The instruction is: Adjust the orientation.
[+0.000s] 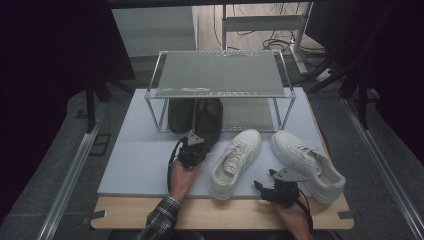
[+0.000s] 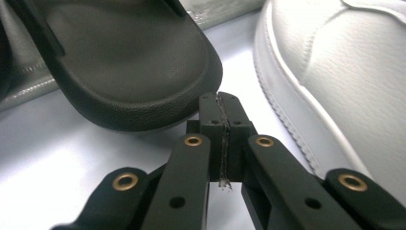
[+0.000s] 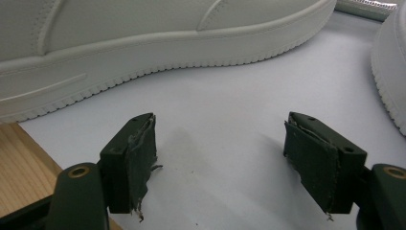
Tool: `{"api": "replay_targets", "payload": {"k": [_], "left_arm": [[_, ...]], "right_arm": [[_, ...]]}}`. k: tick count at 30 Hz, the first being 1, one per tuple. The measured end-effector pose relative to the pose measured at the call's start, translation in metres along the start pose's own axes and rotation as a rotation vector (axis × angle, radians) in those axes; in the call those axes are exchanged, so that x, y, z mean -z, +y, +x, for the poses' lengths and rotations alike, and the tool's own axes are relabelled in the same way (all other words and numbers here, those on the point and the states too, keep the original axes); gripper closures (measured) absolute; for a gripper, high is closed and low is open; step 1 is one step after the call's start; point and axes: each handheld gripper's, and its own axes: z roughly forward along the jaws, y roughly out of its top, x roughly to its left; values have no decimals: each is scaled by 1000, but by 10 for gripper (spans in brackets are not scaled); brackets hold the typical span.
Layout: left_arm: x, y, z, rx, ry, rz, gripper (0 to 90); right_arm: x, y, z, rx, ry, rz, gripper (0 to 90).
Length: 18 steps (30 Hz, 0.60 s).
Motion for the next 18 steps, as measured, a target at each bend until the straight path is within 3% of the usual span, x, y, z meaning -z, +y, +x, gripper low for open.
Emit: {"api": "replay_targets", "payload": {"k": [18], "left_arm": [[-21, 17, 17, 26, 33, 12, 895]], "right_arm": [[0, 0, 0, -2, 1, -1, 270]]}}
